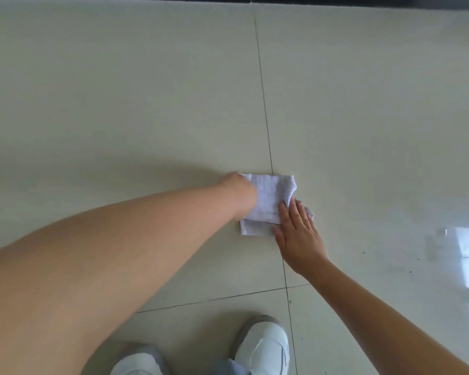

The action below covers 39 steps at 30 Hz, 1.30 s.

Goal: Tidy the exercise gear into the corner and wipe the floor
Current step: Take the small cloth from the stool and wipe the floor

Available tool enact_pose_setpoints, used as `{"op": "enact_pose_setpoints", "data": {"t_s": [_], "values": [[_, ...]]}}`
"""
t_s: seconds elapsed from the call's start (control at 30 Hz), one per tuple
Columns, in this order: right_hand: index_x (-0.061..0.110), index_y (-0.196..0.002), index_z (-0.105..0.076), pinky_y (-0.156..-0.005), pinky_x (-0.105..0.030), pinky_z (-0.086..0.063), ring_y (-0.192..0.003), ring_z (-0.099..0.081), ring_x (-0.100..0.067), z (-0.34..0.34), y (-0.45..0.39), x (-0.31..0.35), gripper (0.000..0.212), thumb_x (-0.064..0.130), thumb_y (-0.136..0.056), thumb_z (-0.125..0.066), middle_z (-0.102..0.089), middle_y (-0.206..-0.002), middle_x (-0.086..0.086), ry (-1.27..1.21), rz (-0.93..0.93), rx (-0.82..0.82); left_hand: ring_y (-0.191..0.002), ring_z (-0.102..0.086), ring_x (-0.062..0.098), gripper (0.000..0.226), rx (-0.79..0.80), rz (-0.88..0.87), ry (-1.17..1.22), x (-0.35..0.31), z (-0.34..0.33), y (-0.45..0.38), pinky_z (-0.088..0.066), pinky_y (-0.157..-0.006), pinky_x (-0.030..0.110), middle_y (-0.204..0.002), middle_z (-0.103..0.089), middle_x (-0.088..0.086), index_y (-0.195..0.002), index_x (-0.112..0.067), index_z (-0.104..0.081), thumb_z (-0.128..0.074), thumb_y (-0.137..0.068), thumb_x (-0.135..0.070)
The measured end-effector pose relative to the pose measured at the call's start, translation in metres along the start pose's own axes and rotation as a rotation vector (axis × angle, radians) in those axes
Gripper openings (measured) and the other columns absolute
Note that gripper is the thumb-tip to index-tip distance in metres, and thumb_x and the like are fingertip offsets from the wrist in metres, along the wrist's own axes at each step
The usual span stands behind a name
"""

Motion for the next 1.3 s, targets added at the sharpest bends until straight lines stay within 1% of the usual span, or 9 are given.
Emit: {"op": "enact_pose_setpoints", "data": {"t_s": [0.13,0.23,0.47,0.6,0.7,0.87,1.03,1.17,1.3], "values": [[0.013,-0.150,0.003,-0.118,-0.028,0.007,-0.148,0.010,-0.020,-0.001,-0.002,-0.001,0.068,0.047,-0.092,-0.005,0.011,-0.159,-0.006,-0.008,-0.046,0.026,-0.131,-0.043,0.031,0.037,-0.025,-0.037,-0.074,-0.010,0.004,-0.008,-0.032,-0.112,0.036,-0.138,-0.047,0.015,-0.132,-0.004,-0.048,-0.038,-0.098,-0.009],[0.011,-0.150,0.005,-0.119,-0.029,0.005,-0.148,0.010,-0.020,-0.001,0.002,0.004,0.058,0.031,-0.102,-0.021,0.013,-0.158,-0.006,0.010,-0.074,0.062,-0.136,-0.033,0.035,0.043,-0.120,-0.018,-0.104,-0.007,-0.007,0.000,-0.033,-0.110,0.039,-0.145,-0.032,0.020,-0.142,0.000,-0.034,-0.033,-0.099,-0.005],[0.012,-0.150,0.007,-0.122,-0.032,-0.001,-0.147,0.011,-0.016,0.005,0.019,0.008,0.059,0.030,-0.101,-0.021,0.017,-0.158,-0.001,0.143,-0.127,0.302,-0.143,-0.020,0.031,0.050,-0.164,0.003,0.062,-0.008,-0.029,0.015,-0.031,-0.110,0.036,-0.149,-0.021,0.017,-0.147,-0.002,-0.023,-0.030,-0.097,-0.003],[0.008,-0.150,0.006,-0.122,-0.034,-0.002,-0.147,0.013,-0.019,0.002,0.020,0.022,0.059,0.028,-0.101,-0.021,0.018,-0.158,-0.003,0.067,-0.207,0.278,-0.142,-0.020,0.032,0.047,-0.198,-0.014,-0.004,-0.005,-0.031,0.019,-0.025,-0.114,0.035,-0.148,-0.024,0.019,-0.145,-0.002,-0.028,-0.030,-0.098,-0.006],[0.009,-0.149,0.007,-0.122,-0.034,-0.001,-0.147,0.012,-0.019,-0.008,0.024,0.026,0.060,0.031,-0.101,-0.021,0.018,-0.158,-0.004,0.042,-0.255,0.254,-0.131,-0.034,0.034,0.040,-0.187,-0.009,-0.080,-0.014,-0.034,0.020,-0.034,-0.105,0.035,-0.139,-0.036,0.023,-0.134,0.003,-0.043,-0.036,-0.095,-0.004],[0.007,-0.149,0.007,-0.120,-0.036,-0.003,-0.148,0.005,-0.023,0.002,0.027,0.012,0.061,0.031,-0.102,-0.022,0.012,-0.158,-0.010,0.437,-0.083,0.255,-0.131,-0.035,0.033,0.039,-0.180,-0.005,-0.094,-0.022,-0.036,0.012,-0.035,-0.104,0.034,-0.139,-0.037,0.024,-0.132,0.002,-0.045,-0.039,-0.094,-0.006],[0.004,-0.149,0.006,-0.119,-0.044,-0.007,-0.148,0.005,-0.025,0.018,0.028,-0.034,0.061,0.030,-0.102,-0.021,0.010,-0.158,-0.011,0.597,-0.073,0.290,-0.139,-0.027,0.033,0.044,-0.124,-0.098,-0.126,-0.048,-0.018,-0.003,-0.026,-0.115,0.035,-0.148,-0.027,0.023,-0.139,0.000,-0.038,-0.039,-0.095,-0.005],[0.003,-0.149,0.005,-0.120,-0.041,-0.003,-0.148,0.003,-0.025,0.028,0.023,-0.081,0.062,0.035,-0.101,-0.018,0.009,-0.158,-0.013,0.577,-0.105,0.254,-0.134,-0.031,0.035,0.039,-0.110,-0.104,-0.143,-0.078,0.022,-0.030,-0.024,-0.114,0.038,-0.143,-0.036,0.022,-0.135,-0.003,-0.044,-0.041,-0.096,-0.007],[0.001,-0.149,0.002,-0.120,-0.033,0.000,-0.148,0.002,-0.023,0.047,0.005,-0.125,0.063,0.038,-0.101,-0.017,0.007,-0.159,-0.013,0.374,-0.188,0.137,-0.141,-0.017,0.041,0.045,-0.100,-0.028,-0.111,-0.098,0.060,-0.062,-0.011,-0.119,0.042,-0.149,-0.019,0.030,-0.142,0.004,-0.031,-0.035,-0.099,-0.010]]}}
Point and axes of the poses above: each hand's wrist, its own y-axis away from the middle knuckle, its own z-axis out of the back of the hand, x = y × z, the point moved 6 cm from there along -y, towards the middle knuckle
